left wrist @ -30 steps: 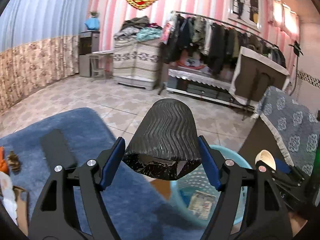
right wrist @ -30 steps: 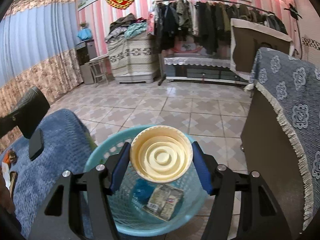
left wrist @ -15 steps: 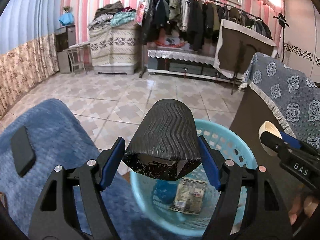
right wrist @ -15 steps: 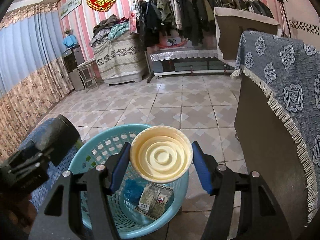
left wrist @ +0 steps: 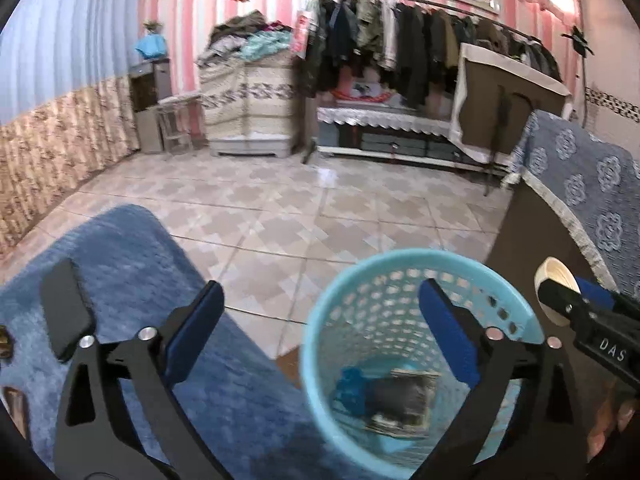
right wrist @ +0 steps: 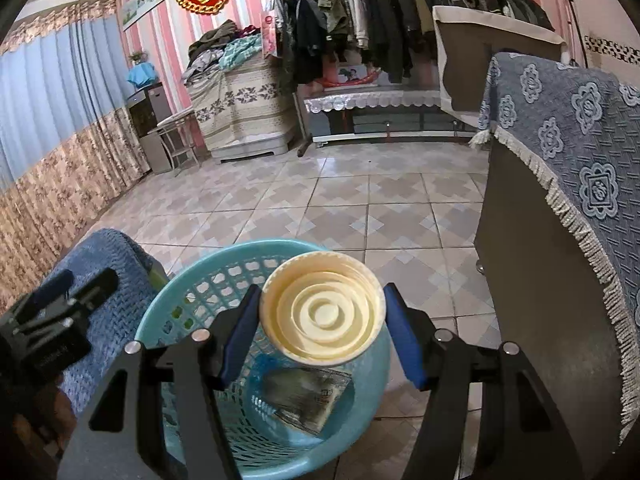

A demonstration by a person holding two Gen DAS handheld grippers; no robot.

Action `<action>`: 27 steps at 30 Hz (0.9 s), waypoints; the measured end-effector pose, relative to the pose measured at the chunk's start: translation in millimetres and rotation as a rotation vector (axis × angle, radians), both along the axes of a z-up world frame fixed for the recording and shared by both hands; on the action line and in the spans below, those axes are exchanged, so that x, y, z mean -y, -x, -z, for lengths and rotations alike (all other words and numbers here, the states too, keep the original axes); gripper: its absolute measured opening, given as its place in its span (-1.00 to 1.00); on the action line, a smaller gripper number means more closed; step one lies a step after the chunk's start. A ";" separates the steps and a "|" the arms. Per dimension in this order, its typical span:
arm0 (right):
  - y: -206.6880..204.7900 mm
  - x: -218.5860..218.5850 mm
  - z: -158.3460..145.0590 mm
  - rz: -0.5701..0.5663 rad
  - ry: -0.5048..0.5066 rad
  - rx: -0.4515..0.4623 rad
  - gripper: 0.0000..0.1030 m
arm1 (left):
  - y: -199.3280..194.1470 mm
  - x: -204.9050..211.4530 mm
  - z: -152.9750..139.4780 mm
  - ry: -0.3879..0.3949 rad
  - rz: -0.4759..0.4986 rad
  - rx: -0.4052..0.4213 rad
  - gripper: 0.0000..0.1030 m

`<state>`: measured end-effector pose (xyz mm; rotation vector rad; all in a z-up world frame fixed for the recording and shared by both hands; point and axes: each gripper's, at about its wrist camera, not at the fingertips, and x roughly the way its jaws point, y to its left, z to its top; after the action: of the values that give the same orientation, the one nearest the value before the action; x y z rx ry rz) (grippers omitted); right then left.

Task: Collect trash
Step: 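Open the left tool dropping the black cover while the right tool drops the cream bowl, then move both open tools back over the remaining items on the rug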

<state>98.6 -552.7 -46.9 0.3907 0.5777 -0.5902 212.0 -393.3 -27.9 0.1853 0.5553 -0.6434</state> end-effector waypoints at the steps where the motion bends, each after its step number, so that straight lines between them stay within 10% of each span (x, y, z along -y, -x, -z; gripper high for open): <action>1: -4.5 -1.9 2.5 -0.007 -0.004 -0.005 0.19 | -2.0 -4.7 -2.2 -0.002 -0.009 0.010 0.88; 27: -40.9 -55.0 -11.6 -0.071 0.086 -0.021 0.90 | -6.0 -126.0 -37.4 0.033 -0.207 0.060 0.89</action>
<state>139.6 -497.8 -35.2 0.2819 0.5818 -0.5502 217.9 -267.4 9.5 0.1145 0.4979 -0.4444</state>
